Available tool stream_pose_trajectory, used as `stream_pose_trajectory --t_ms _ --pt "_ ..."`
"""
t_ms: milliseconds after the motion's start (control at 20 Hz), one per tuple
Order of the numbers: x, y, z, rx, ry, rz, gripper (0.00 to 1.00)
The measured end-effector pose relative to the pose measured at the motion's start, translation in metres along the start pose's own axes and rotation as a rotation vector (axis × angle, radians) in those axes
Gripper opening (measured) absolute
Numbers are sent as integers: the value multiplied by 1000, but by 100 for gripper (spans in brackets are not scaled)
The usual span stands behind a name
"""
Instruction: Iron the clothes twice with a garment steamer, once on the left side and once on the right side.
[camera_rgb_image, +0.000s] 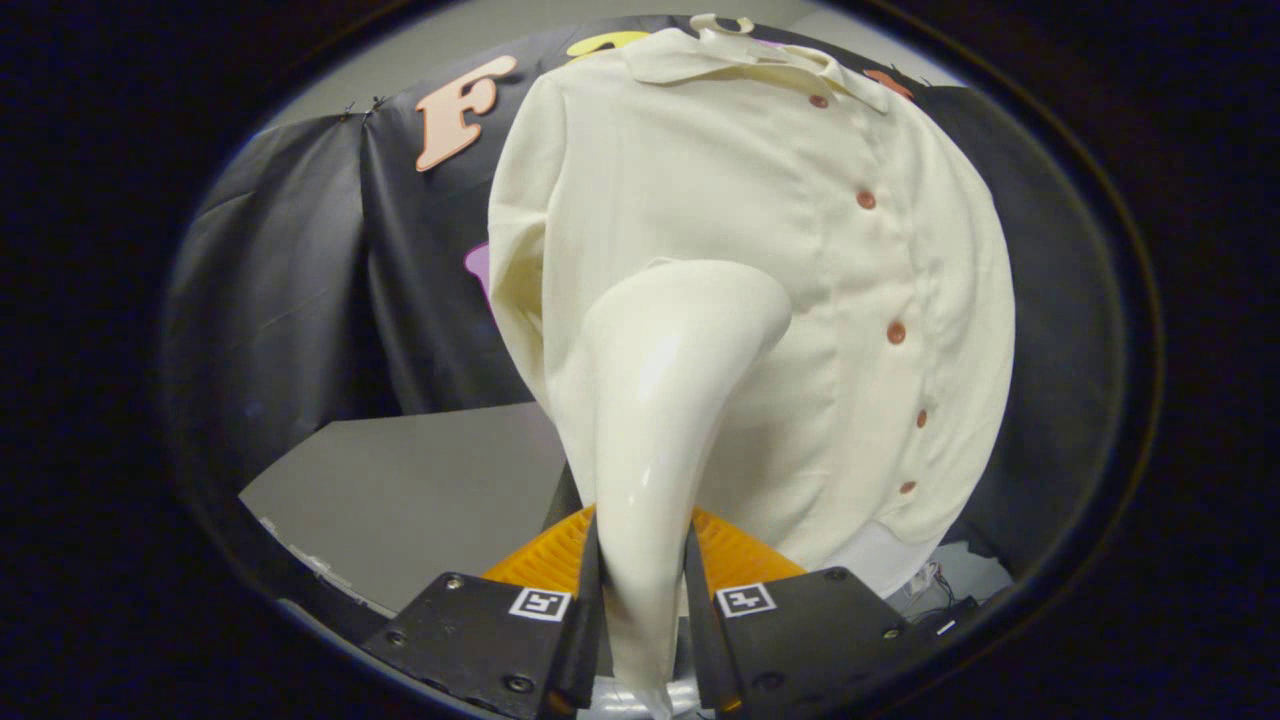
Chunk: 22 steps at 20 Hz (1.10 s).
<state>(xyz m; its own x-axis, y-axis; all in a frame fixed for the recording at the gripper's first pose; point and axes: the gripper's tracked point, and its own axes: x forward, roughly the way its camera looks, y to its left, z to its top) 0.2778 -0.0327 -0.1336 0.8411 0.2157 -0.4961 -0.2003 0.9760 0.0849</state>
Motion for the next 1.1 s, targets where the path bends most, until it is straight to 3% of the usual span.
stream_pose_trajectory --t_ms 500,1100 --pt "23 -10 -82 107 77 38 39" --pt "45 -24 -166 220 45 47 39"
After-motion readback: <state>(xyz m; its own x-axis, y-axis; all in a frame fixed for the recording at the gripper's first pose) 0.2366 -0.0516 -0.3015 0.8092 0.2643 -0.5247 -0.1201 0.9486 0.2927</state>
